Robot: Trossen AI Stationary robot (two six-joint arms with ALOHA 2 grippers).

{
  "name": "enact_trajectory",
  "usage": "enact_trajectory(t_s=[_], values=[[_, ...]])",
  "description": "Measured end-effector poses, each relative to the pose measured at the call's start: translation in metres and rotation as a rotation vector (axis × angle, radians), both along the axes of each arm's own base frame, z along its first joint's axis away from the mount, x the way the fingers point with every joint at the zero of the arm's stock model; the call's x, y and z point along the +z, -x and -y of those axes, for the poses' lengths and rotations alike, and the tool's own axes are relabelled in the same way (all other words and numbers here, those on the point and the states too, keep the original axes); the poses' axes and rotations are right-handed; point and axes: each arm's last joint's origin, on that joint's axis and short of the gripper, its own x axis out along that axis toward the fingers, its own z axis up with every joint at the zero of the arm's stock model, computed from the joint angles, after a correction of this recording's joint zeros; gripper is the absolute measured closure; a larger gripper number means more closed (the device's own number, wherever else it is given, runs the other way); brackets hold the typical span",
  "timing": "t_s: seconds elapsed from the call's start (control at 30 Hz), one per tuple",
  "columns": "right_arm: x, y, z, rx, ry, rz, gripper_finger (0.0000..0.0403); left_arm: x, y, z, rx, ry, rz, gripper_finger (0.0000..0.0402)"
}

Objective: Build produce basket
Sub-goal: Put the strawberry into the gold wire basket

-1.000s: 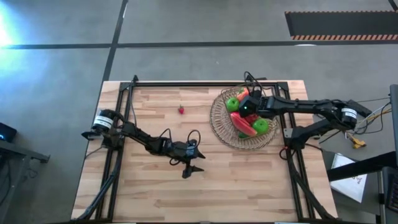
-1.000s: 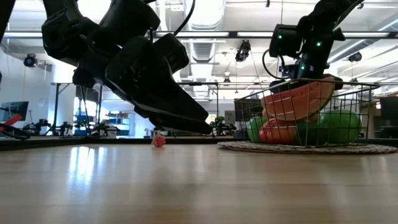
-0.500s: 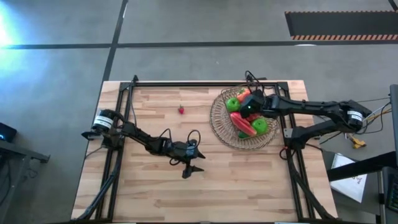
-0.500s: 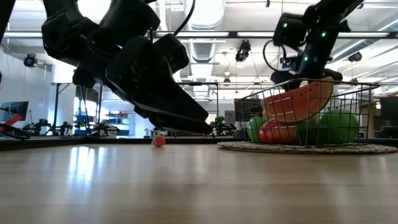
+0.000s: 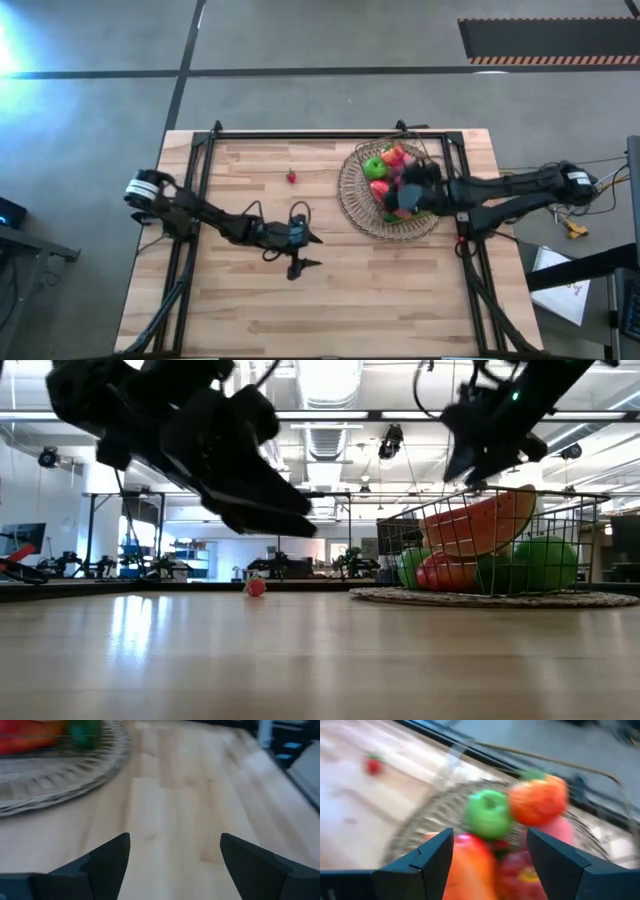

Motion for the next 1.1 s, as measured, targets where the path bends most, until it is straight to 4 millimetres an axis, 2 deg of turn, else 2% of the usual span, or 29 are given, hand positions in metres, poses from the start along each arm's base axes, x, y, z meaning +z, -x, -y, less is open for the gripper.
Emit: enact_trajectory(t_s=[0.23,0.47,0.6,0.7,0.9,1.1], values=[[-0.008,-0.025,-0.073,0.23,0.143,0.124,0.0172,0.024,0.042,-0.015,0.182,-0.1,-0.012,0.0108],[-0.034,-0.048,-0.147,0.514,0.236,0.187,0.0172,0.041,0.09,-0.034,0.387,-0.205,-0.05,0.0108],[-0.052,-0.055,-0.186,0.638,0.264,0.196,0.0172,0.046,0.108,-0.046,0.489,-0.147,-0.074,0.0108],[-0.066,-0.063,-0.209,0.673,0.259,0.178,0.0172,0.045,0.115,-0.057,0.558,-0.115,-0.065,0.0108],[-0.088,-0.084,-0.253,0.728,0.281,0.141,0.0172,0.024,0.12,-0.087,0.679,-0.045,-0.139,0.0108],[-0.091,-0.101,-0.276,0.728,0.351,0.038,0.0172,0.006,0.109,-0.117,0.799,0.055,-0.053,0.0108]])
